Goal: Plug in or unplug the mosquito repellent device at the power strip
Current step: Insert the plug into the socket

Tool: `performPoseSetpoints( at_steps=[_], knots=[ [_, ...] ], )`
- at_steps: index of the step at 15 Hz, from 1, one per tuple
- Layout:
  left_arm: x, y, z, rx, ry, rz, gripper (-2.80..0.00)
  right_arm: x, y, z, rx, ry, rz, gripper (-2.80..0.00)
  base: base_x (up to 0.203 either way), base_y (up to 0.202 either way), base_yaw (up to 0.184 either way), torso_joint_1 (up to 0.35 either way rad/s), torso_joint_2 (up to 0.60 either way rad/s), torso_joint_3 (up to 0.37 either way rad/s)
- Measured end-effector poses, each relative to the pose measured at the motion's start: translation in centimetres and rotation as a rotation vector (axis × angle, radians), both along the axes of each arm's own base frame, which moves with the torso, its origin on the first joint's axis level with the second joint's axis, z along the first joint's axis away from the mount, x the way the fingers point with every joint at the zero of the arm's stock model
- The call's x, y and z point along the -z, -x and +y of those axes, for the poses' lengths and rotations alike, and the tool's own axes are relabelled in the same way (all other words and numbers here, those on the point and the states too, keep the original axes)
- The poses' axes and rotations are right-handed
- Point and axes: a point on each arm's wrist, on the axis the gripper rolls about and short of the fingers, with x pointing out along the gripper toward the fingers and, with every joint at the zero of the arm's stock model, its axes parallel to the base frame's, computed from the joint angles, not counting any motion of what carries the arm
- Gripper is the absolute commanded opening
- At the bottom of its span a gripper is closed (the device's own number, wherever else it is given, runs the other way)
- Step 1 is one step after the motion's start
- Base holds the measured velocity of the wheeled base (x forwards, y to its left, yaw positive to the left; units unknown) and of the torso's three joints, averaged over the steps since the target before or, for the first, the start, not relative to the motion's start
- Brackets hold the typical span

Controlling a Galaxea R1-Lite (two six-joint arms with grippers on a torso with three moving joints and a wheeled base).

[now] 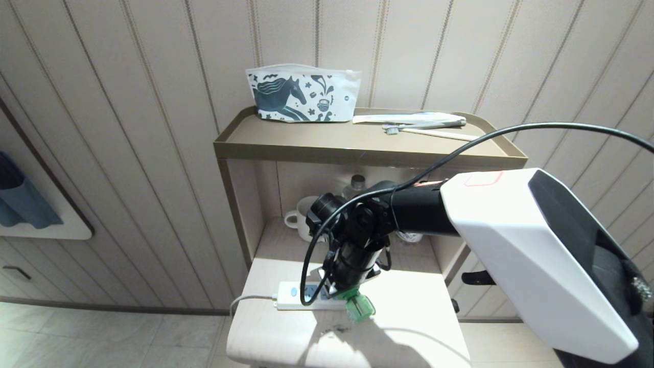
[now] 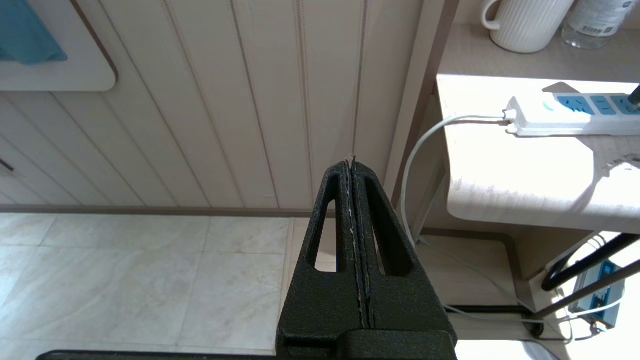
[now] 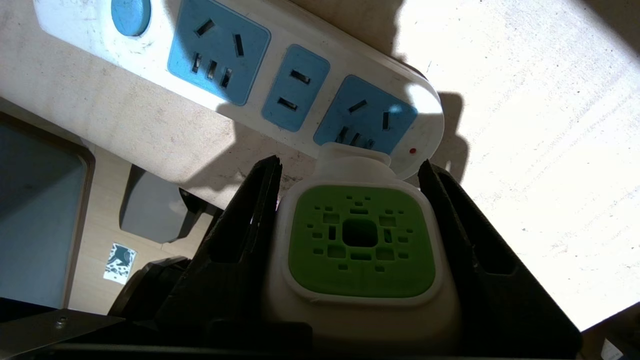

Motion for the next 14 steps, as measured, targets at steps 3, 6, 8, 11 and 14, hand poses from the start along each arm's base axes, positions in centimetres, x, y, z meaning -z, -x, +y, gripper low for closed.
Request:
performPoseSetpoints(
  at_steps=[3,6,8,11,14],
  knots=[
    [0.0,0.0,0.0,0.0,0.0,0.0,-2.8,0.3,-0.2,0.0,0.002,0.002,0.002,-2.8,0.0,0.0,0.0,0.0,0.0,0.0],
    [0.0,0.0,0.0,0.0,0.0,0.0,-2.8,0.7,-0.6,0.1,0.01,-0.005,-0.015,-2.8,0.0,0.0,0.0,0.0,0.0,0.0],
    [0.0,0.0,0.0,0.0,0.0,0.0,-2.8,0.7,-0.8,0.0,0.013,-0.011,-0.025,-2.8,0.0,0.0,0.0,0.0,0.0,0.0],
    [0.0,0.0,0.0,0.0,0.0,0.0,-2.8,0.8,-0.7,0.2,0.004,-0.007,-0.027,-2.8,0.0,0.0,0.0,0.0,0.0,0.0],
    [0.0,0.0,0.0,0.0,0.0,0.0,-2.8,1.2,-0.6,0.5,-0.006,0.002,-0.024,-2.8,0.0,0.0,0.0,0.0,0.0,0.0]
  ],
)
